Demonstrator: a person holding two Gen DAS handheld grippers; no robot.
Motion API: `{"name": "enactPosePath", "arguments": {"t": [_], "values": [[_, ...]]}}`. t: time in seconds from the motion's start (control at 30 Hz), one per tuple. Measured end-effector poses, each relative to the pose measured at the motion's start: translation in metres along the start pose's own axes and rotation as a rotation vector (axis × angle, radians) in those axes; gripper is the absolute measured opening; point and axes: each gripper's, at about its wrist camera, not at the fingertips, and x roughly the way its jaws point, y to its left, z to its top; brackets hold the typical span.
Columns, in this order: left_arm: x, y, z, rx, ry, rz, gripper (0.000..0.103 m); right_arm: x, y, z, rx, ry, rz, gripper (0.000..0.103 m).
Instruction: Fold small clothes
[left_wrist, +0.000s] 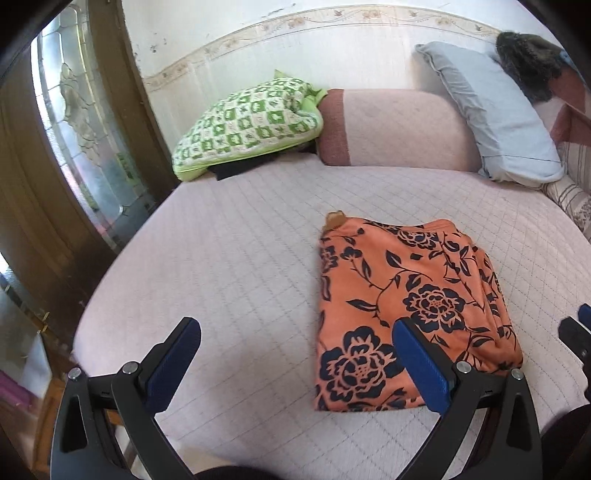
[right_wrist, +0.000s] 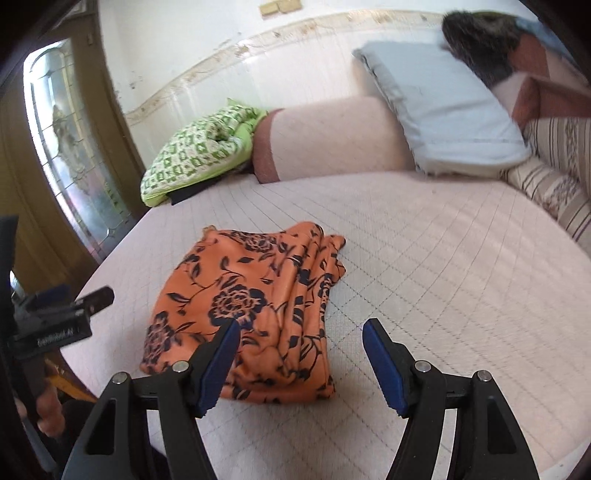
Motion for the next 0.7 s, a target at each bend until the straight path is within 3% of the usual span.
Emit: {"name": "enactPosePath", "arguments": {"t": [0.43,0.7], "values": [[-0.074,0.023,0.020,-0.052,-0.154,0.013,0.103,-0.058,0.045,0.019,-0.116,-0.106,0.019,0.072],[-0.101,0.029,0.028,-0.063,-0.201,0.015,0.103,-0.079,0.060,0.027,-0.142,-0.163,0.023,0.072]]}}
